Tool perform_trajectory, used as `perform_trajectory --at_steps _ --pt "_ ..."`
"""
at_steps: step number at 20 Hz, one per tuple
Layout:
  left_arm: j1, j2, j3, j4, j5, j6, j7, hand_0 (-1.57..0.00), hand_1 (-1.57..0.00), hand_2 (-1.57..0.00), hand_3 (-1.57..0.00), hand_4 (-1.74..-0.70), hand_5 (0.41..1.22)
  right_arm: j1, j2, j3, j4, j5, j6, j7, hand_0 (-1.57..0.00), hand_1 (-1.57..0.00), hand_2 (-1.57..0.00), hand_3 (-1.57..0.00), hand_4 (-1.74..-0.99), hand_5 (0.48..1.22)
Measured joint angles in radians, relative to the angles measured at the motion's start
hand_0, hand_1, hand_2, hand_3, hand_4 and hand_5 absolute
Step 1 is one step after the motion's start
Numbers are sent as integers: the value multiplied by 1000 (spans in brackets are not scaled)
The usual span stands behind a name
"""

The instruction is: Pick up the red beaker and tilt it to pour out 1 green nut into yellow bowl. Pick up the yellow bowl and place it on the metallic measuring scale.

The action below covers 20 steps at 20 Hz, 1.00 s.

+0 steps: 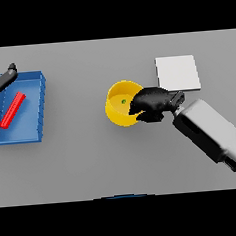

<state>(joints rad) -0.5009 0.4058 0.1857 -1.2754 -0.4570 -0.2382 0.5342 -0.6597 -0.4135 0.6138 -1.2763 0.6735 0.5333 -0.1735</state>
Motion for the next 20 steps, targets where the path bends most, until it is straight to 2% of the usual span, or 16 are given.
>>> perform_trajectory --at_steps 2,4,6,7,8,9,11,13,15,20 --pt "-7 1 5 16 0 7 -12 1 1 1 1 -793 737 -16 -26 -9 -31 -10 16 12 -1553 -1549 -1549 -1302 -1721 1218" --pt "-4 -7 2 10 5 10 -32 1 1 1 1 -798 737 -28 -32 -19 -41 -26 39 53 -1560 -1546 -1556 -1361 -1724 1218" --pt "-16 3 8 7 6 9 -23 1 1 1 1 -799 741 -36 -34 -21 -40 -37 46 62 -1564 -1555 -1561 -1319 -1723 1218" --pt "-5 3 6 2 8 2 -26 1 1 1 1 -798 744 -42 -45 -26 -28 -41 43 48 -1565 -1558 -1563 -1289 -1723 1219" --pt "-17 10 11 11 6 2 -9 1 1 1 1 -795 747 -47 -49 -36 -22 -44 36 67 -1566 -1561 -1565 -1269 -1723 1219" --pt "-17 12 10 19 3 2 -16 1 1 1 1 -794 748 -56 -54 -42 -9 -37 18 78 -1471 -1535 -1566 -1279 -1723 1220" --pt "-16 8 9 21 5 0 -17 1 1 1 1 -790 753 -72 -86 -57 -5 -37 8 79 -1506 -1548 -1568 -1324 -1723 1220" --pt "-8 7 10 3 13 -6 -18 1 1 1 1 -792 754 -92 -93 -72 35 -34 -3 109 -1529 -1556 -1569 -1383 -1725 1220" --pt "-21 12 17 22 13 -4 -8 1 1 1 1 -803 755 -119 -112 -81 80 -24 -32 89 -1544 -1561 -1570 -1417 -1726 1221" --pt "-16 16 21 23 20 -12 -17 1 1 1 1 -801 753 -151 -153 -89 210 -6 -90 52 -1562 -1568 -1571 -1287 -1724 1221"
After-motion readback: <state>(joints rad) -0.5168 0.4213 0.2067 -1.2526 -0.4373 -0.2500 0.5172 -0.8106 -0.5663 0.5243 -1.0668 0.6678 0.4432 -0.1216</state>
